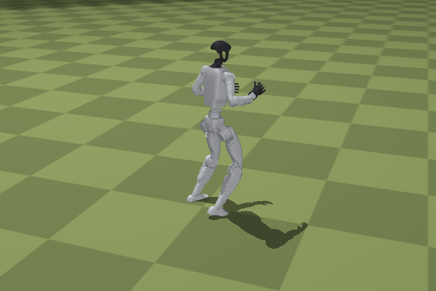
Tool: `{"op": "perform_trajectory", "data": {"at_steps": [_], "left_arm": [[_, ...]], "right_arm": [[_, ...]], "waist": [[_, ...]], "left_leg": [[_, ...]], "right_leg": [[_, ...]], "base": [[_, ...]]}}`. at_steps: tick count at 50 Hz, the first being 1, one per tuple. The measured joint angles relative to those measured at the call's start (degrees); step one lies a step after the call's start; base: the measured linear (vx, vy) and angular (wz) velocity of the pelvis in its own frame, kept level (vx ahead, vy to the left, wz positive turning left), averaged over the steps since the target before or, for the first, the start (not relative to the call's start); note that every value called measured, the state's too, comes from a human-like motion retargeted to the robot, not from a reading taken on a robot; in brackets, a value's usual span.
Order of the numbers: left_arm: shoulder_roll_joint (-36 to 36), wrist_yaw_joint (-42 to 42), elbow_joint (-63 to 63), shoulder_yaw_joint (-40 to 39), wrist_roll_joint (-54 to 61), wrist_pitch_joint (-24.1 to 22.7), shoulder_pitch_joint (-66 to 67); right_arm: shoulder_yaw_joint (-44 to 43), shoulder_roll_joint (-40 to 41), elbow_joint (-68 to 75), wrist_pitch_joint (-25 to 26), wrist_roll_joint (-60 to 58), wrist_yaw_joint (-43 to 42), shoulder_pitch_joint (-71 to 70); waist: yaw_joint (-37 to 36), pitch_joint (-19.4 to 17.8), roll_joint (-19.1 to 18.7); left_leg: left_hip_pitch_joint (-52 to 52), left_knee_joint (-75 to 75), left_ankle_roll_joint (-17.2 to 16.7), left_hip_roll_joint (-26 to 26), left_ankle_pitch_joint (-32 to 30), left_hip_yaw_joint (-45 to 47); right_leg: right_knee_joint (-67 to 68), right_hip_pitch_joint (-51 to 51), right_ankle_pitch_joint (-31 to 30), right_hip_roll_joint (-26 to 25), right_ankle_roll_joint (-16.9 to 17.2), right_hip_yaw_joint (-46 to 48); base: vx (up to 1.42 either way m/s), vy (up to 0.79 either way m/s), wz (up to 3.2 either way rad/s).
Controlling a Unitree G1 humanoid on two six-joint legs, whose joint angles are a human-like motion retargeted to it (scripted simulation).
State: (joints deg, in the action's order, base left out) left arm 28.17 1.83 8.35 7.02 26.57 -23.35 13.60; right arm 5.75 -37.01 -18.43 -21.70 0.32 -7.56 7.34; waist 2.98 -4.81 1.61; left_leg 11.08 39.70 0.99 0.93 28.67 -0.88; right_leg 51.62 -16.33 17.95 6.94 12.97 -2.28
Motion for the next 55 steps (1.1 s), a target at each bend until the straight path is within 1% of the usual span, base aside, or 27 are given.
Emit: {"op": "perform_trajectory", "data": {"at_steps": [2,5,10,14,20,22,25,30,33,35,38,40,45,47,55], "left_arm": [[0.88,0.24,-0.28,1.79,-2.01,0.32,-0.45],[1.99,-0.10,-1.45,4.34,-4.64,0.72,-2.43],[2.66,-0.47,-2.65,7.08,-7.21,1.09,-3.51],[2.64,0.48,-3.43,8.87,-7.83,1.96,-3.30],[2.08,3.21,-5.69,11.99,-8.87,3.55,-3.02],[2.08,4.16,-7.17,12.72,-9.10,3.88,-4.10],[1.91,4.97,-8.44,13.84,-10.27,4.28,-4.10],[1.53,5.00,-11.50,15.14,-12.67,4.53,-6.67],[1.23,4.50,-12.44,15.73,-14.16,4.61,-6.90],[1.03,4.03,-13.66,16.06,-14.95,4.61,-8.53],[0.66,3.43,-14.51,16.50,-15.76,4.59,-8.65],[0.42,2.96,-15.61,16.64,-15.85,4.53,-10.04],[-0.25,1.43,-17.28,17.01,-16.00,4.30,-10.28],[-0.41,0.76,-18.17,17.04,-15.76,4.19,-10.96],[-1.28,-1.83,-20.87,17.66,-15.52,4.07,-10.46]], "right_arm": [[1.55,0.16,-0.53,0.09,-0.08,1.07,0.41],[3.20,0.01,-0.73,0.18,0.07,2.50,-0.17],[5.66,-0.96,-1.39,0.22,0.43,3.60,-0.79],[7.72,-1.14,-2.14,0.44,0.80,4.33,-1.54],[10.71,-0.41,-0.78,1.49,1.49,5.97,-2.43],[11.47,-0.07,0.57,1.90,2.03,6.60,-3.60],[12.53,0.74,1.71,2.40,2.15,7.25,-3.45],[13.57,1.68,4.98,2.92,2.47,8.03,-4.75],[14.23,1.94,6.15,3.16,2.26,8.11,-3.96],[14.29,1.83,7.37,3.14,2.71,8.26,-4.65],[14.86,1.87,8.26,3.27,3.14,8.34,-3.77],[14.83,1.51,9.19,3.27,4.16,8.50,-4.33],[15.07,1.14,10.48,3.26,6.08,8.13,-3.11],[14.82,0.70,10.95,3.22,7.22,7.99,-3.10],[14.30,0.12,12.11,2.89,9.80,6.83,-0.78]], "waist": [[-0.14,-0.34,0.50],[-0.63,-0.23,0.89],[-1.74,0.08,0.52],[-2.57,0.19,0.02],[-3.25,-0.06,-0.41],[-3.47,-0.16,-1.04],[-3.51,-0.41,-1.04],[-3.97,-0.74,-2.26],[-4.05,-1.24,-2.28],[-4.37,-1.22,-3.18],[-4.50,-1.95,-3.39],[-4.72,-2.01,-4.30],[-4.91,-3.11,-5.50],[-4.95,-3.15,-6.13],[-4.44,-3.92,-7.83]], "left_leg": [[0.42,0.75,0.29,-0.74,0.99,0.15],[-0.15,-2.54,0.29,-1.45,-0.25,0.10],[-1.01,-5.53,-0.16,-1.48,-1.60,0.24],[-1.20,-5.58,-0.04,-1.40,-0.85,0.47],[-1.18,-3.59,0.23,-1.43,2.23,0.66],[-2.01,-5.07,0.08,-0.79,2.22,0.53],[-1.56,-2.71,-0.13,-0.70,3.54,0.51],[-2.16,-3.74,-0.90,1.29,3.08,-0.27],[-1.35,-0.93,-1.36,1.84,3.78,-0.85],[-1.22,-1.93,-1.97,3.26,3.04,-1.56],[-0.11,1.32,-2.62,4.02,3.45,-2.39],[0.52,1.11,-3.28,5.41,2.64,-3.18],[2.65,5.47,-4.29,7.25,2.11,-4.53],[3.52,5.62,-4.59,8.05,1.19,-4.91],[6.86,8.86,-4.66,9.16,-0.16,-4.59]], "right_leg": [[1.71,-0.45,1.15,0.82,-0.17,0.42],[0.85,-0.53,1.72,1.37,-0.54,1.36],[-2.80,0.85,2.68,1.44,-1.64,3.03],[-5.31,2.09,4.59,1.55,-2.61,3.93],[-6.43,3.58,9.89,1.61,-3.54,3.95],[-8.37,4.58,10.65,0.91,-4.05,4.22],[-7.46,4.89,13.13,0.93,-4.54,4.19],[-11.18,6.69,14.07,-1.27,-5.96,4.95],[-10.22,6.87,15.63,-1.88,-6.61,5.11],[-12.98,7.52,14.90,-3.55,-7.30,5.58],[-11.86,7.52,15.93,-4.48,-7.92,5.80],[-14.23,7.88,14.92,-6.14,-8.57,6.21],[-14.11,7.79,14.81,-8.41,-9.56,6.52],[-15.77,7.76,13.89,-9.40,-9.88,6.61],[-15.63,6.17,12.87,-10.89,-10.24,6.50]], "base": [[-0.06,0.05,0.15],[0.00,0.00,0.00],[0.00,0.00,0.00],[-0.02,-0.05,-0.06],[-0.01,-0.09,-0.05],[0.00,-0.12,-0.05],[-0.02,-0.13,-0.04],[-0.02,-0.14,-0.05],[-0.06,-0.15,-0.02],[-0.04,-0.15,-0.03],[-0.08,-0.14,-0.03],[-0.06,-0.14,-0.03],[-0.08,-0.12,-0.05],[-0.08,-0.10,-0.05],[-0.08,-0.06,-0.04]]}}
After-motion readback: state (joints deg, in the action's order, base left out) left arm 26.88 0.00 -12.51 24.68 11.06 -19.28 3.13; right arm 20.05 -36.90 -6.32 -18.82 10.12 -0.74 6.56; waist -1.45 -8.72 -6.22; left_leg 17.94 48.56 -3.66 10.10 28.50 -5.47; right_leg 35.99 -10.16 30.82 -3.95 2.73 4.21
